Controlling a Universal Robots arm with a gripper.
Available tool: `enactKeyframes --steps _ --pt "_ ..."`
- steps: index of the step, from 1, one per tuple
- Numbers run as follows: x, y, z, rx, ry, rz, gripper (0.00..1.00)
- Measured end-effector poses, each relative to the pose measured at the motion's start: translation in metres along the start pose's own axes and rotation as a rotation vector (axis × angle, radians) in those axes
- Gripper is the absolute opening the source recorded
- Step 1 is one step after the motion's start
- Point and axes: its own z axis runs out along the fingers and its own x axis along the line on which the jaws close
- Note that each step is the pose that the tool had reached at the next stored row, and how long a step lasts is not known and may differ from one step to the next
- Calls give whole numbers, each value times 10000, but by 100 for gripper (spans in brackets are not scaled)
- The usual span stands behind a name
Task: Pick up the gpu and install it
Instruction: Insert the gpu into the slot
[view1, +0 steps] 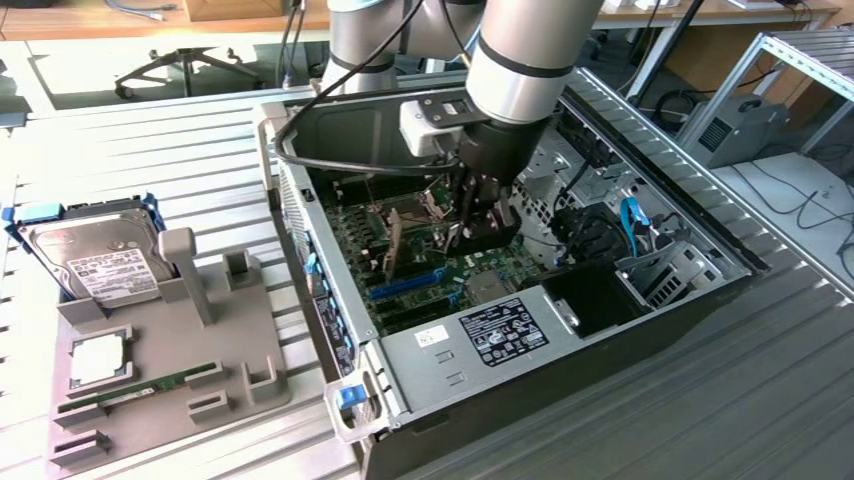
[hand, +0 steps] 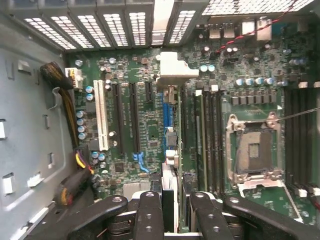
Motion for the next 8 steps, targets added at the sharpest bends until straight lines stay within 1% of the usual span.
enactKeyframes --steps 1,2,4,5,6,8 --pt "-8 1 5 5 68 8 26" --pt "-17 9 8 8 108 12 26" --pt "-31 40 16 10 136 12 26" --pt "-30 97 29 12 143 12 26" --pt "-29 131 44 15 142 13 26" --pt "-25 164 57 14 143 13 26"
